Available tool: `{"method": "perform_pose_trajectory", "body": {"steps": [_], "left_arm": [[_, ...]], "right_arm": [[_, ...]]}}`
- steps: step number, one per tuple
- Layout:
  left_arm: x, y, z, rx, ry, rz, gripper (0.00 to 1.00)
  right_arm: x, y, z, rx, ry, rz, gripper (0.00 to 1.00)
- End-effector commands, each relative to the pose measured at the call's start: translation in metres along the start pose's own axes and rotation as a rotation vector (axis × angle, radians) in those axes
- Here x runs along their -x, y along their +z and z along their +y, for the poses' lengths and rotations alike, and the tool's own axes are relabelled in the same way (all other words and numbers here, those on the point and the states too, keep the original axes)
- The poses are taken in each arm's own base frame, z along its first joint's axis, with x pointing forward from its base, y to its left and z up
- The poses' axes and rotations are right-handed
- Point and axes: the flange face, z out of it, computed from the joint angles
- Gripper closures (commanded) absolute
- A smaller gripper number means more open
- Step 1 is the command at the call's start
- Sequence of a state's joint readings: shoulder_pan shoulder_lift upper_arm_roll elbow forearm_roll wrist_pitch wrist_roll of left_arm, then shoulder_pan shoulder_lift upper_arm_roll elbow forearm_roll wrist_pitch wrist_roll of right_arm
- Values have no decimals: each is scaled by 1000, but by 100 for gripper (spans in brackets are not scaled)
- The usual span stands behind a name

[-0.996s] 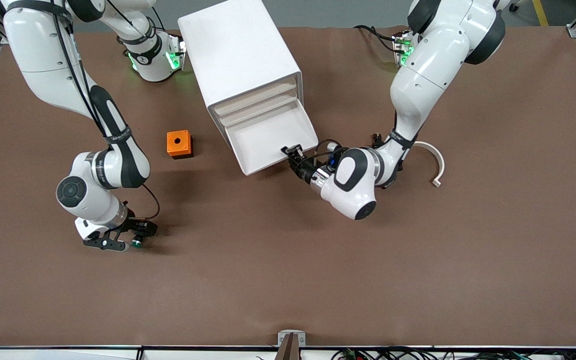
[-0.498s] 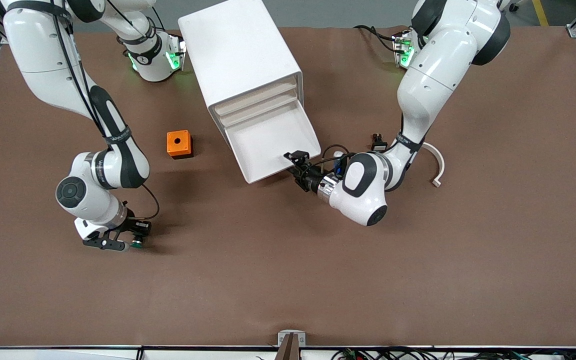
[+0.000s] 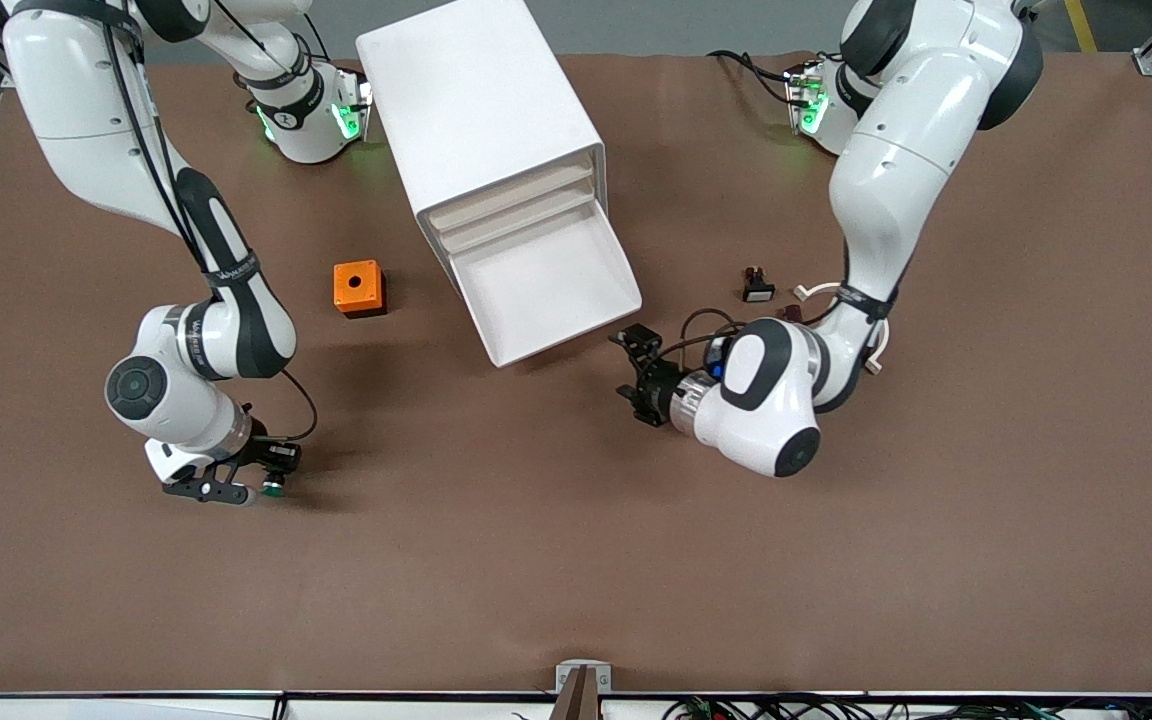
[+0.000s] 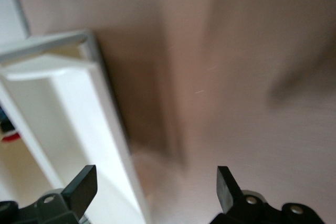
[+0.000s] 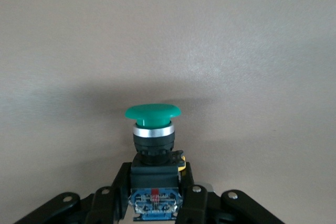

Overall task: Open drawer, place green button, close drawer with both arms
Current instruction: 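Grasp the green push button with the right gripper while the left gripper withdraws, then carry the green button over the open drawer with the right gripper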

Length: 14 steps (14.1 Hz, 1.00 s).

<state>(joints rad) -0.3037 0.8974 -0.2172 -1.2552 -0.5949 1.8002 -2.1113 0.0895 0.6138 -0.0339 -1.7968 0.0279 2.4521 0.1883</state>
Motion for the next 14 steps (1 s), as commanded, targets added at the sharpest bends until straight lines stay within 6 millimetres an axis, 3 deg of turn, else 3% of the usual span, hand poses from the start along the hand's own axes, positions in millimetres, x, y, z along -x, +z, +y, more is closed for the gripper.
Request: {"method": "perform_pose_trajectory", "body": {"steps": [1, 3, 6, 9, 11, 14], "left_arm": [[1, -73, -26, 182, 168, 139, 0], [-9, -119, -34, 275, 210, 214, 0], [1, -181, -81, 462, 332, 383, 0], [0, -211, -115, 440, 463, 441, 0], [-17, -241, -127, 418, 545, 468, 0], [-22, -262, -152, 385, 757, 582, 0]], "right_arm": [[5, -47, -15, 2, 35, -23, 100], [15, -66, -49, 4, 107, -34, 100], [37, -83, -96, 21, 223, -75, 100], [63, -112, -156, 21, 312, -68, 100], [73, -131, -186, 16, 365, -70, 100], [98, -152, -240, 30, 456, -78, 100]]}}
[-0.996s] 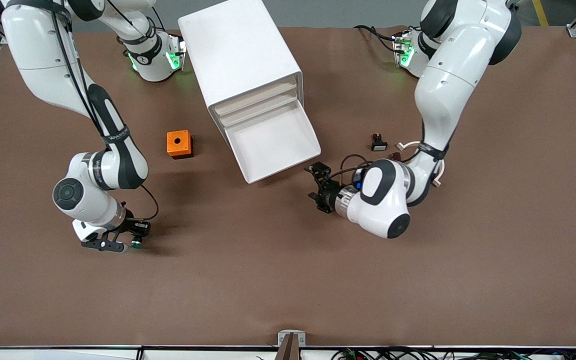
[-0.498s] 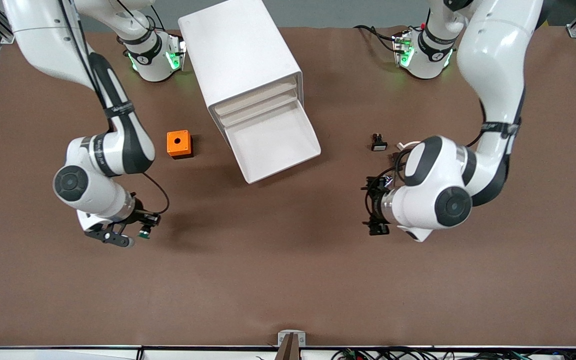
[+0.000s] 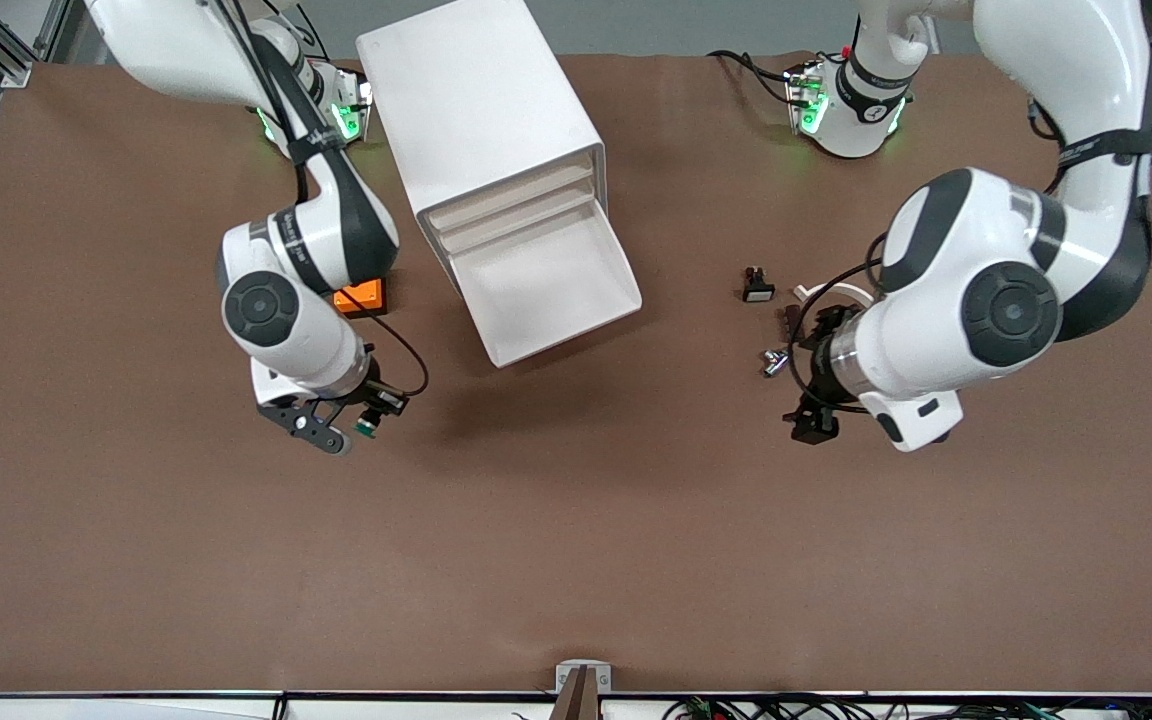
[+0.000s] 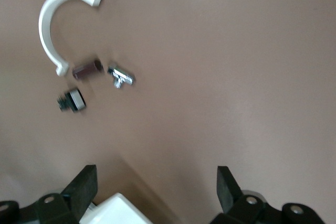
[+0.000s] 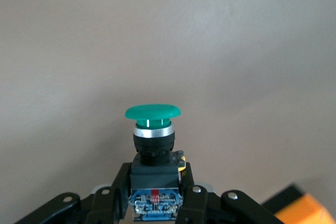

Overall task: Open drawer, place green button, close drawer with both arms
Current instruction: 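Carry the green button over the open drawer with the right gripper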

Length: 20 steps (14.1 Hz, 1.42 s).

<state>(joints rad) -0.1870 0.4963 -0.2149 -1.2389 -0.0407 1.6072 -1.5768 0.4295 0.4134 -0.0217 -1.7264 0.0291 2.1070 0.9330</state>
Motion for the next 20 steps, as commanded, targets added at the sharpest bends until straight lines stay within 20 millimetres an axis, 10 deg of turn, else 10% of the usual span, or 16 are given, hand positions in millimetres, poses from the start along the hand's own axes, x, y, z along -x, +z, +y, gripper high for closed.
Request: {"method": "perform_pose_trajectory", "body": {"steps": [1, 9, 20], "left_arm": [[-3, -18, -19, -24, 198, 95, 0], [-21, -27, -27, -54, 656, 92, 0], [-1, 42, 10, -40, 939, 78, 0]], "right_arm": [[45, -19, -31, 7, 91, -4, 100], [182, -15, -91, 10, 320, 5, 100], [280, 16, -111, -51, 457, 8, 100]]}}
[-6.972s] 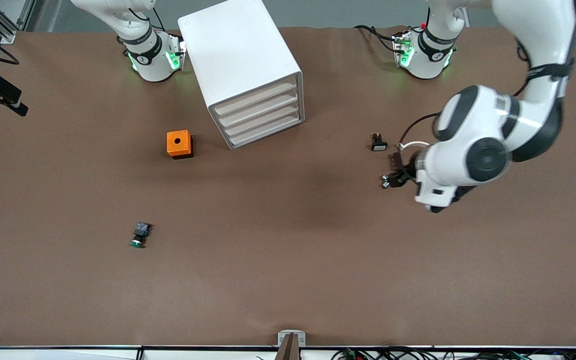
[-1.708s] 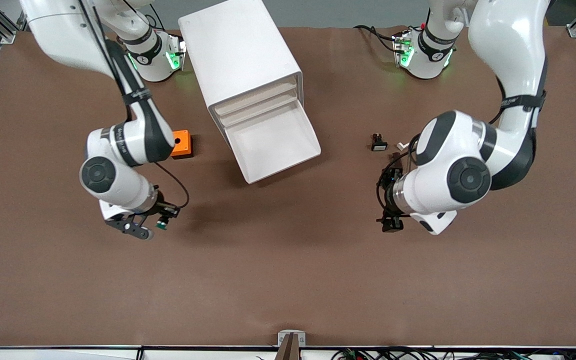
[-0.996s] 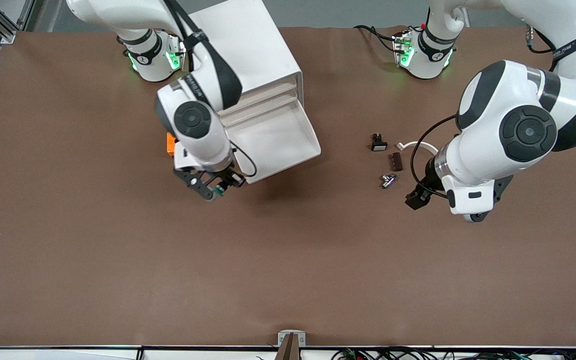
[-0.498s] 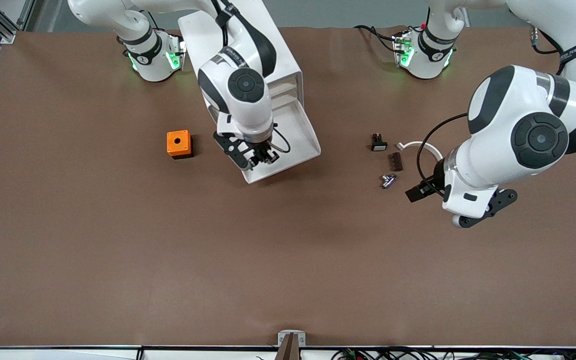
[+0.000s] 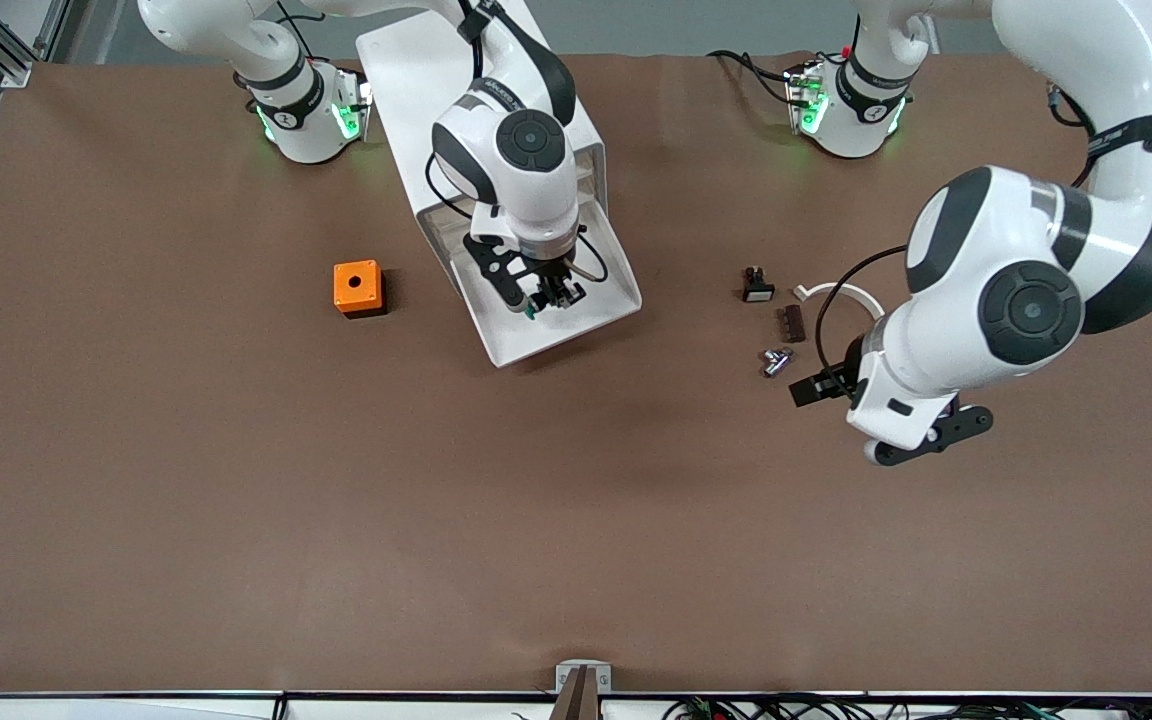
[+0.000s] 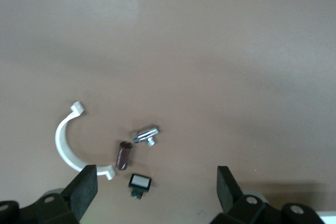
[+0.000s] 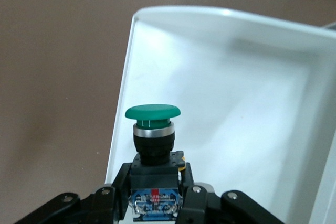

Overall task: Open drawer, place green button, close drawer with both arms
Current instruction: 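Carry the green button over the open drawer with the right gripper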

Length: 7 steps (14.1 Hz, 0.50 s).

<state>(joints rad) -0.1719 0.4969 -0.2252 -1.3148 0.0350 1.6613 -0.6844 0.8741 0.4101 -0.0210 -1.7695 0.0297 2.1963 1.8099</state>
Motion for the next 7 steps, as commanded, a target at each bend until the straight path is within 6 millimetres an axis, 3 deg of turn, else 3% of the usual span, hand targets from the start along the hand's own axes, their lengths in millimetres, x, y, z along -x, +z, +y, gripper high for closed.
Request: {"method": "perform_pose_trajectory", "body": {"steps": [1, 7], "left_arm": [[-1, 17, 21, 9, 57, 30, 0], [19, 58, 73, 25, 176, 50, 0]], "right_arm": [[18, 1, 7, -6, 22, -5, 100], [43, 20, 16, 20, 20, 4, 100]]}}
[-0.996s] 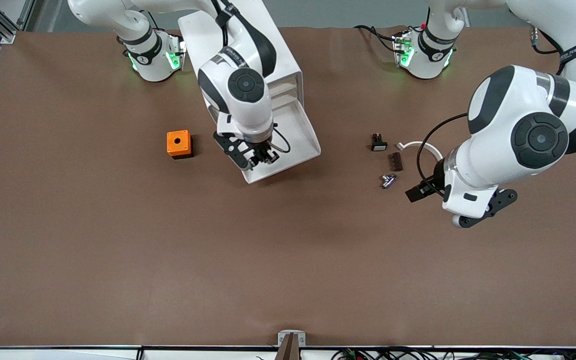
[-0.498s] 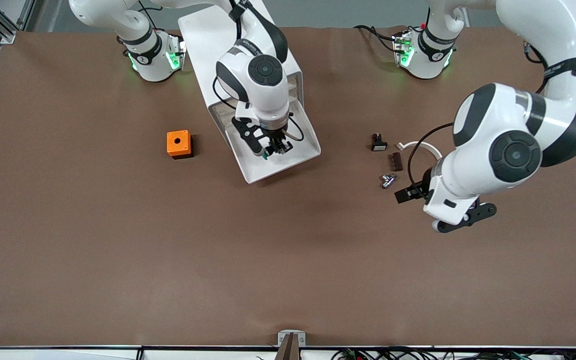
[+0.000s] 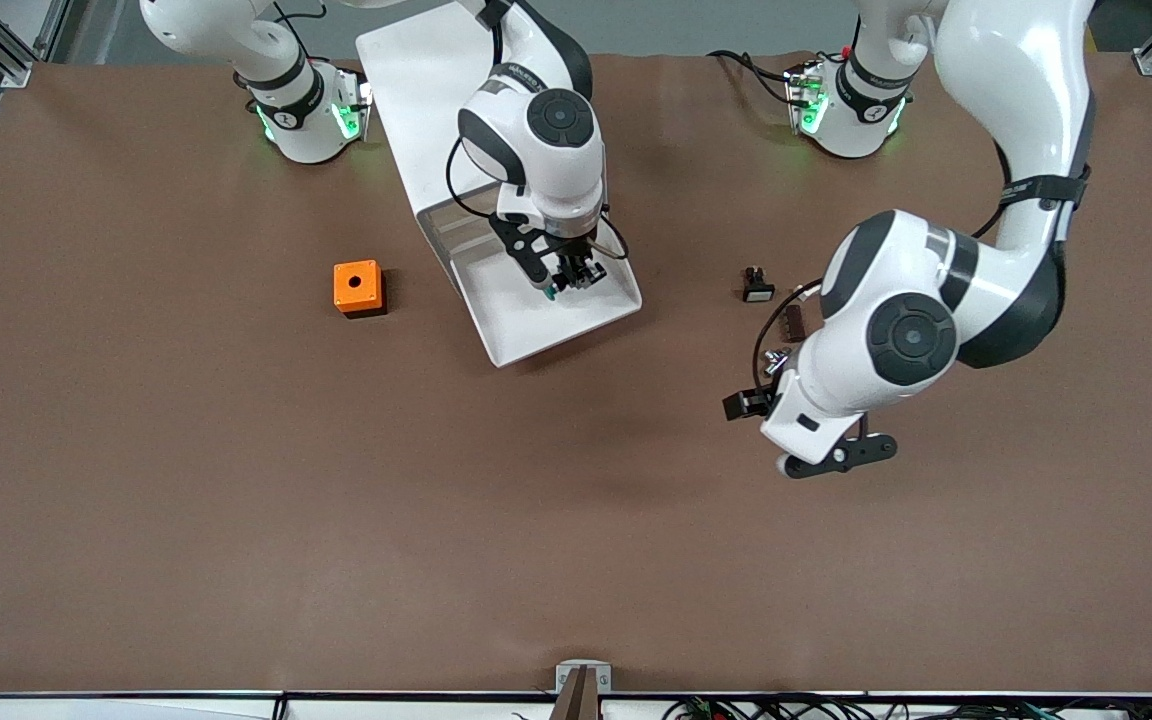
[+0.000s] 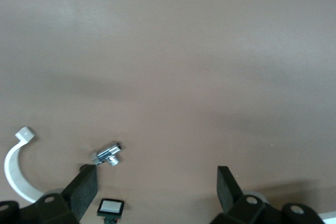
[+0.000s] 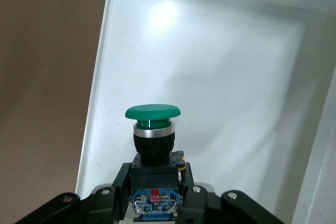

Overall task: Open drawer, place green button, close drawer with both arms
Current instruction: 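Carry the green button over the open drawer with the right gripper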

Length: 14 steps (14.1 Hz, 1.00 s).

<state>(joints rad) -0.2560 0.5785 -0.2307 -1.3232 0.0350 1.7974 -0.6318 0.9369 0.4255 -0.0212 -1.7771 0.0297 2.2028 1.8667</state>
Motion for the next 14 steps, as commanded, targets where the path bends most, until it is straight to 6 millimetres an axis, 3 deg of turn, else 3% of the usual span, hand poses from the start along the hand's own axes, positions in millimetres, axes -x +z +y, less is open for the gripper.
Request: {"method": "perform_pose_trajectory", "body": {"steps": [1, 11, 14], "left_arm": [[8, 13, 21, -14, 56, 27, 0], [14, 65, 55, -20, 97, 38, 0], [23, 84, 78, 5, 90, 54, 0]], "right_arm": [[5, 8, 2, 4, 24, -1, 100], [12, 23, 1, 16, 60, 2, 100], [16, 34, -1, -2, 89, -3, 100]]}}
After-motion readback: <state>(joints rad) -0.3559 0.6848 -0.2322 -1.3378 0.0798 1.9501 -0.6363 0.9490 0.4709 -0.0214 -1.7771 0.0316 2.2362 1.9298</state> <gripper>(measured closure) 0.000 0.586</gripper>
